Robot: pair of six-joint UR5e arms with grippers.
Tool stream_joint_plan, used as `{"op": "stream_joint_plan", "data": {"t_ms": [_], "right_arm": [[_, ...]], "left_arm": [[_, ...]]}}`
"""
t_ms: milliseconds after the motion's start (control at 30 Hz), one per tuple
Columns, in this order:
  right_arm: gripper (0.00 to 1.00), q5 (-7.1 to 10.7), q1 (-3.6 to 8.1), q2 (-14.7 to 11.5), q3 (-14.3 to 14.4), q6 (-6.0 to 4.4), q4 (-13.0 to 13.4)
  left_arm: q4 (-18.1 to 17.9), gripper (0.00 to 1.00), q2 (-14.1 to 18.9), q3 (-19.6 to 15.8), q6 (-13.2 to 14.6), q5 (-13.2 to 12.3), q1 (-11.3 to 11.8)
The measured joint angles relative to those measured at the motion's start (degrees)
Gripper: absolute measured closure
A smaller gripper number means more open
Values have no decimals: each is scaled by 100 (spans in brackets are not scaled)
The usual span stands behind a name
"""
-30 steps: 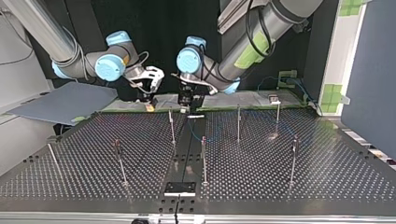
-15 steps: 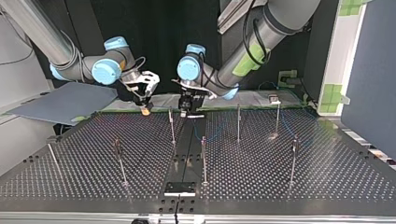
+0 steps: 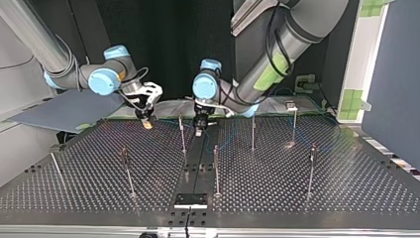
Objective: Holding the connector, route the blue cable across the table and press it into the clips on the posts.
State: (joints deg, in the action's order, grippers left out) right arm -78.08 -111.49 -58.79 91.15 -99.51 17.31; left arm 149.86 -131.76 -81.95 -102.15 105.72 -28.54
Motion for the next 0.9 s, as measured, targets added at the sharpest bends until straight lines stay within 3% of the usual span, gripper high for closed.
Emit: {"op": "stream_joint_plan", "data": {"t_ms": [67, 100, 133, 200, 233, 267, 333, 367, 400, 467, 500, 900], "right_arm": [[100, 18, 43, 0, -30, -14, 0], [100, 24, 61, 0, -42, -18, 1], [100, 28, 79, 0, -53, -21, 0], [100, 40, 120, 2, -79, -24, 1], [100, 45, 135, 1, -89, -25, 1], [100, 54, 155, 2, -102, -25, 0], [100, 67, 179, 2, -115, -26, -1], [100, 75, 194, 2, -121, -26, -1], [100, 80, 203, 3, -123, -24, -2], [100, 86, 221, 4, -124, -21, -5], [100, 87, 226, 4, -124, -20, -5], [100, 90, 324, 18, -124, -21, -15]], "left_arm": [[50, 100, 2, 38, 23, -18, 33], [68, 93, 2, 51, 30, -25, 45], [84, 93, 2, 60, 35, -34, 56], [114, 74, 3, 77, 43, -57, 76], [124, 74, 4, 82, 47, -67, 82], [141, 65, 5, 86, 52, -83, 89], [171, 60, 6, 88, 66, -115, 93], [190, 53, 6, 89, 77, -134, 93], [204, 28, 7, 89, 85, -145, 92], [252, 24, 8, 87, 115, -154, 80], [279, 0, 10, 87, 133, -154, 72], [817, 0, 215, 171, 566, 164, -91]]}}
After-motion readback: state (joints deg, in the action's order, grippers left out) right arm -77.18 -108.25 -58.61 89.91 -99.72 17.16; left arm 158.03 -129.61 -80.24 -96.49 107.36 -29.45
